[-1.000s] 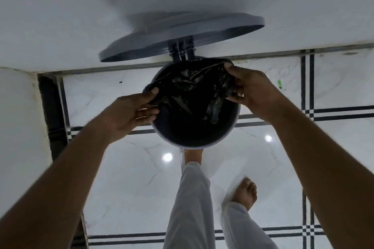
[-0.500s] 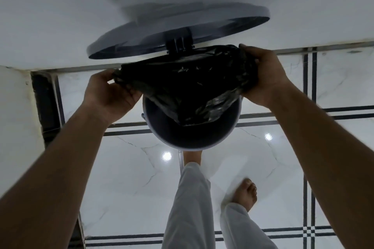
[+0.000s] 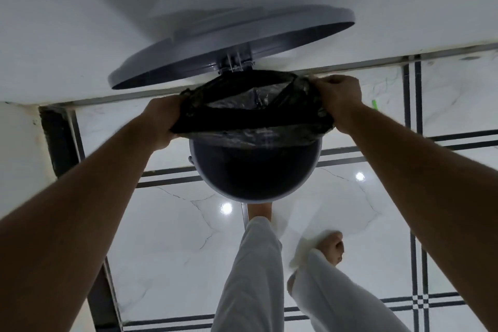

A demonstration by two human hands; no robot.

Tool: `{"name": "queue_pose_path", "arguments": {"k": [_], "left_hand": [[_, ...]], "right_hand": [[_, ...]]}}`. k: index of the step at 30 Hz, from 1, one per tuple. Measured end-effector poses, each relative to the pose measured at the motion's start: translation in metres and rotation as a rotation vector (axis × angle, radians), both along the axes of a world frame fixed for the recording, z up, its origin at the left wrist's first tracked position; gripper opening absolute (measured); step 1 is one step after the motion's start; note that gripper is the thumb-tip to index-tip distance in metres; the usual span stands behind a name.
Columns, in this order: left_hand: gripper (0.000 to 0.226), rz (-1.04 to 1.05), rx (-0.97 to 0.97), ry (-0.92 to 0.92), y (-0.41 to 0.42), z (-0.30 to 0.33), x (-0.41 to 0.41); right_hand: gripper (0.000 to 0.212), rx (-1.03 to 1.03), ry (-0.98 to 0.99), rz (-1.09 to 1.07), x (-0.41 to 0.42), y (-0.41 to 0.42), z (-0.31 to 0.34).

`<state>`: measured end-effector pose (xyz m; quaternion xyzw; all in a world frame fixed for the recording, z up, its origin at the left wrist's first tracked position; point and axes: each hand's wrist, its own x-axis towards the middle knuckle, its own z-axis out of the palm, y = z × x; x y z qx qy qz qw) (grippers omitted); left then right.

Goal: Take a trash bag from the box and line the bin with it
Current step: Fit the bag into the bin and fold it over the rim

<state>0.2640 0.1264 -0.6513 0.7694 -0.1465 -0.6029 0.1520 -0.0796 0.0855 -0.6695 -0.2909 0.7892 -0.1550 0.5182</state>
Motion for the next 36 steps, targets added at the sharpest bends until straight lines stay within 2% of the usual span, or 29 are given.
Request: {"name": "queue_pose_path", "arguments": {"k": [3,5,8,10,12,16,20,26,30,32,35,36], "left_hand": [[0.024,-0.287,0.083,-0.287,0.018,0.001,-0.004],[0.029,-0.365,0.122,-0.321,0.030,0.001,-0.002],[0.031,-0.319,0.170,-0.258,0.048,0.011,0.004],[0.035,-0.213,0.191,-0.192,0.059,0.020,0.007],[0.043,-0.091,0.231,-0.073,0.067,0.030,0.006],[0.022,0.184,0.236,0.157,0.078,0.041,0.009],[0.013,0.357,0.205,0.257,0.086,0.046,0.012],[0.014,0.484,0.153,0.394,0.101,0.050,0.012],[0.032,0.561,0.130,0.437,0.106,0.052,-0.005],[0.045,0.500,0.097,0.479,0.111,0.054,-0.012],[0.025,0.400,0.058,0.492,0.122,0.057,-0.016],[0.029,0.382,0.062,0.481,0.125,0.058,-0.018]], "right_hand": [[0.039,0.095,-0.007,0.053,-0.012,0.017,0.007],[0.040,0.115,-0.021,0.012,-0.018,0.031,0.010],[0.044,0.122,-0.031,-0.018,-0.025,0.061,0.017],[0.048,0.125,-0.038,-0.045,-0.030,0.083,0.022],[0.041,0.121,-0.048,-0.079,-0.033,0.104,0.029],[0.024,0.165,-0.056,-0.087,-0.029,0.135,0.046],[0.017,0.216,-0.123,-0.162,-0.023,0.153,0.055],[0.016,0.321,-0.440,-0.579,-0.021,0.158,0.057],[0.015,0.391,-0.514,-0.590,-0.018,0.159,0.052],[0.015,0.392,-0.509,-0.566,-0.015,0.159,0.050],[0.013,0.379,-0.463,-0.556,-0.011,0.160,0.046],[0.013,0.376,-0.437,-0.542,-0.011,0.162,0.044]]}}
